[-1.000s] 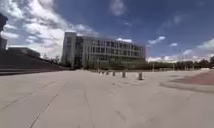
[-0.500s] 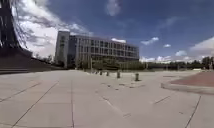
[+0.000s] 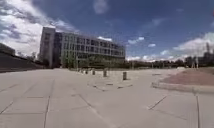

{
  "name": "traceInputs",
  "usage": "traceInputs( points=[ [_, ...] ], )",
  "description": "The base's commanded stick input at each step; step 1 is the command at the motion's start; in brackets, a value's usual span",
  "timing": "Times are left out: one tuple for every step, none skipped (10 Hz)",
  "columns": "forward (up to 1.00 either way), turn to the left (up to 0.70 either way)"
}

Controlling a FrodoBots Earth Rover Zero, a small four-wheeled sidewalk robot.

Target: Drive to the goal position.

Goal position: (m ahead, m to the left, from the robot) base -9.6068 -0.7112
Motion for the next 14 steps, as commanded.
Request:
traceInputs(
  points=[
    [1.00,0.01],
    [1.00,0.01],
    [1.00,-0.11],
    [1.00,-0.32],
    [1.00,-0.39],
    [1.00,-0.39],
    [1.00,-0.39],
    [1.00,-0.39],
    [1.00,-0.39],
    [1.00,-0.39],
    [1.00,-0.12],
    [1.00,0.01],
    [1.00,0.01],
    [1.00,0.01]
  ],
)
